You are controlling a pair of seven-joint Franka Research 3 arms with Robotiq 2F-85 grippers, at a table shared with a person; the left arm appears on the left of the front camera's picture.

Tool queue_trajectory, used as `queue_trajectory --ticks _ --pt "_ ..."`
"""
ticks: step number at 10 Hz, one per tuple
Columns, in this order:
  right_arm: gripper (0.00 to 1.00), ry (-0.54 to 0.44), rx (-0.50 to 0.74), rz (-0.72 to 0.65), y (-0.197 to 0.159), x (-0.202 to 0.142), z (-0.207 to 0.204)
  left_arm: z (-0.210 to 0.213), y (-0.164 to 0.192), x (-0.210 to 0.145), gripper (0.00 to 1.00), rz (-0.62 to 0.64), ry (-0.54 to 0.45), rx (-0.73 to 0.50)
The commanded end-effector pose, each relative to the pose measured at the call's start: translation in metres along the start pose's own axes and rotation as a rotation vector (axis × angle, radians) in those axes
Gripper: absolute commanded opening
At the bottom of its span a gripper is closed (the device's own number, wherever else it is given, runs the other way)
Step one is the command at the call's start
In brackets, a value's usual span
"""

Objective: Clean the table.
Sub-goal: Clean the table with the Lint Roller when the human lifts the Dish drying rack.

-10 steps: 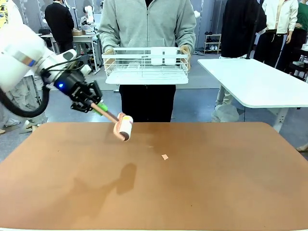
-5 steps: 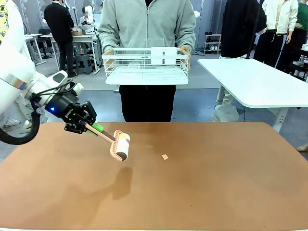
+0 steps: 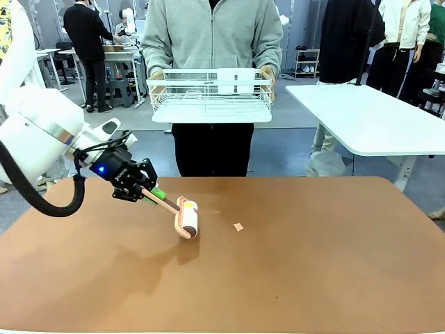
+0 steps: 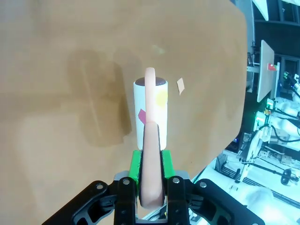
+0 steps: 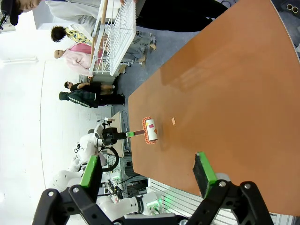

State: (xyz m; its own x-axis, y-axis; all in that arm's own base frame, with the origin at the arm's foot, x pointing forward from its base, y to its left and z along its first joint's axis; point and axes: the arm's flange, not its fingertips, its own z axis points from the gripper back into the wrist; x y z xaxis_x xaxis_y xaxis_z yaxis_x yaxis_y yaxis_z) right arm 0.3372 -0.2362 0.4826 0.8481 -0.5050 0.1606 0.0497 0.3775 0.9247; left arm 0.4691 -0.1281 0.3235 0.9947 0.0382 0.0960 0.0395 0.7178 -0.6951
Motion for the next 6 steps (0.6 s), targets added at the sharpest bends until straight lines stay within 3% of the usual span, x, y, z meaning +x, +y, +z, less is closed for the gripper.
queue_trajectory --ticks 1,6 --pt "1.0 0.0 0.021 0.014 0.003 0.0 0.002 -0.004 -0.007 0.015 0.22 -0.011 -0.008 -0.024" --pt "1.0 0.0 0.021 0.014 0.003 0.0 0.002 -0.023 -0.008 0.027 0.22 0.042 0.11 0.013"
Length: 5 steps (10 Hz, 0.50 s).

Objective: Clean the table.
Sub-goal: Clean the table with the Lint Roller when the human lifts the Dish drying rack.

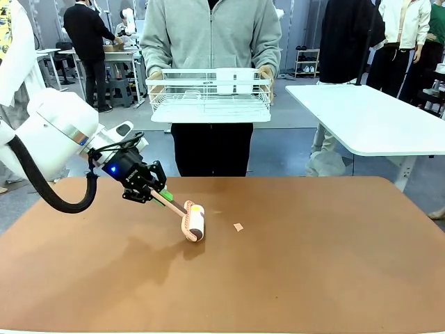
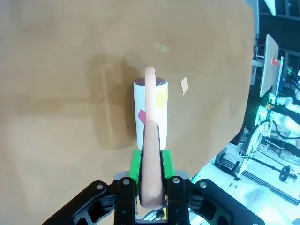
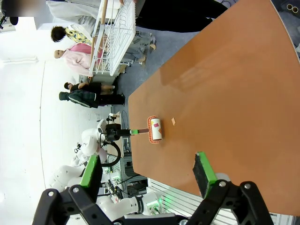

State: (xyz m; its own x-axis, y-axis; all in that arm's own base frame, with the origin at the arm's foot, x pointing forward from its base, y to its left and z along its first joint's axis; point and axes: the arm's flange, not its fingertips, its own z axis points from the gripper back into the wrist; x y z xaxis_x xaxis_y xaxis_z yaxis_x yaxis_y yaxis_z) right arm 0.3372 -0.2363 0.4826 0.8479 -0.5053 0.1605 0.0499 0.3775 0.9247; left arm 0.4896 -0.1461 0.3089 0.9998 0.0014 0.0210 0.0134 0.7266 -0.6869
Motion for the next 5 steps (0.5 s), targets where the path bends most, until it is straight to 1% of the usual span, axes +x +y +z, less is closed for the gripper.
queue_trajectory --ticks 1,4,5 --pt "1.0 0.0 0.022 0.014 0.003 0.0 0.002 -0.002 -0.006 0.01 0.22 0.028 0.036 0.003" --pt "1.0 0.0 0.022 0.014 0.003 0.0 0.002 -0.024 -0.007 0.013 0.22 0.046 0.04 0.016" --pt "1.0 0.0 0.022 0.014 0.003 0.0 0.002 -0.036 -0.01 0.013 0.22 0.047 0.027 0.031"
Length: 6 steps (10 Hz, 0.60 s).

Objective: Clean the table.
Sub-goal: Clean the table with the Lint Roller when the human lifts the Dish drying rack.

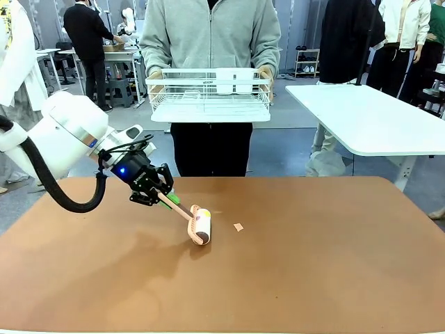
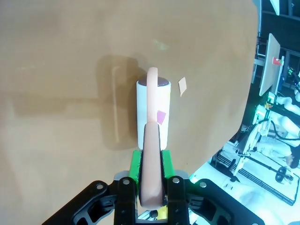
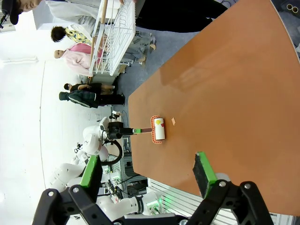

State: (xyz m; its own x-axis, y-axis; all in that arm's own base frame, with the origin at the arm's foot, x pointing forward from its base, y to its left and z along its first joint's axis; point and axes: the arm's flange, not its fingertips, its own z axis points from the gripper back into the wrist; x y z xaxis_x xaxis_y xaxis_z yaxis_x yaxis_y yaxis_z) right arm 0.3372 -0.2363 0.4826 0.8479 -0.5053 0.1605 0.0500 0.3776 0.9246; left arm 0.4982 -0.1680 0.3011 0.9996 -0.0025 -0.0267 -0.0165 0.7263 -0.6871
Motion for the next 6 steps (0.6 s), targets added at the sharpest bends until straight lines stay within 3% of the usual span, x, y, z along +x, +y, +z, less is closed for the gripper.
queue_trajectory --ticks 1,6 --pt "1.0 0.0 0.022 0.014 0.003 0.0 0.002 -0.029 -0.001 0.005 0.22 0.03 0.003 0.044" --pt "1.0 0.0 0.022 0.014 0.003 0.0 0.002 -0.077 -0.027 0.008 0.22 -0.006 0.018 0.046"
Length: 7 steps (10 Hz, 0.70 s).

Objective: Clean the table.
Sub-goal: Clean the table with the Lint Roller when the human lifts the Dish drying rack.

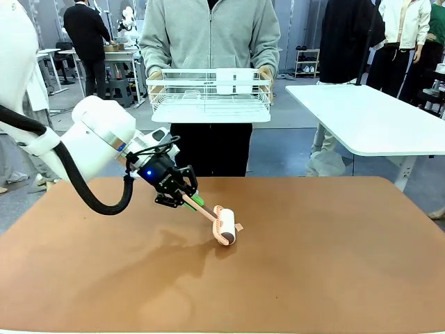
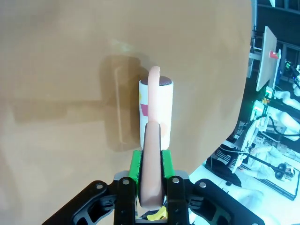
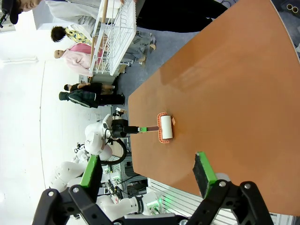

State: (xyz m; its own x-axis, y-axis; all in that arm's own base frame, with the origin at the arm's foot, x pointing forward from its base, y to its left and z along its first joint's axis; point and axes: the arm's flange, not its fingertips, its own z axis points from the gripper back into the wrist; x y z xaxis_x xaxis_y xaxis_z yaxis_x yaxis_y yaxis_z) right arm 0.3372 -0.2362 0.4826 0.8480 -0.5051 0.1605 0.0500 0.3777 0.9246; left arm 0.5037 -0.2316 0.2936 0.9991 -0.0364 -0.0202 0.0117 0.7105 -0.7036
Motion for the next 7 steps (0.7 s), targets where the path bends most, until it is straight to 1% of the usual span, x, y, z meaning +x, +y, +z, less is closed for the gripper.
queue_trajectory --ticks 1,3,5,7 --pt "1.0 0.0 0.022 0.014 0.003 0.0 0.002 -0.036 0.012 0.006 0.22 0.027 0.002 0.052" --pt "1.0 0.0 0.022 0.014 0.003 0.0 0.002 -0.054 -0.004 0.011 0.22 0.005 0.002 0.035" --pt "1.0 0.0 0.022 0.014 0.003 0.0 0.002 -0.075 -0.017 0.009 0.22 -0.018 0.041 0.046" --pt "1.0 0.0 0.022 0.014 0.003 0.0 0.002 -0.087 -0.041 0.004 0.22 -0.066 0.058 0.033"
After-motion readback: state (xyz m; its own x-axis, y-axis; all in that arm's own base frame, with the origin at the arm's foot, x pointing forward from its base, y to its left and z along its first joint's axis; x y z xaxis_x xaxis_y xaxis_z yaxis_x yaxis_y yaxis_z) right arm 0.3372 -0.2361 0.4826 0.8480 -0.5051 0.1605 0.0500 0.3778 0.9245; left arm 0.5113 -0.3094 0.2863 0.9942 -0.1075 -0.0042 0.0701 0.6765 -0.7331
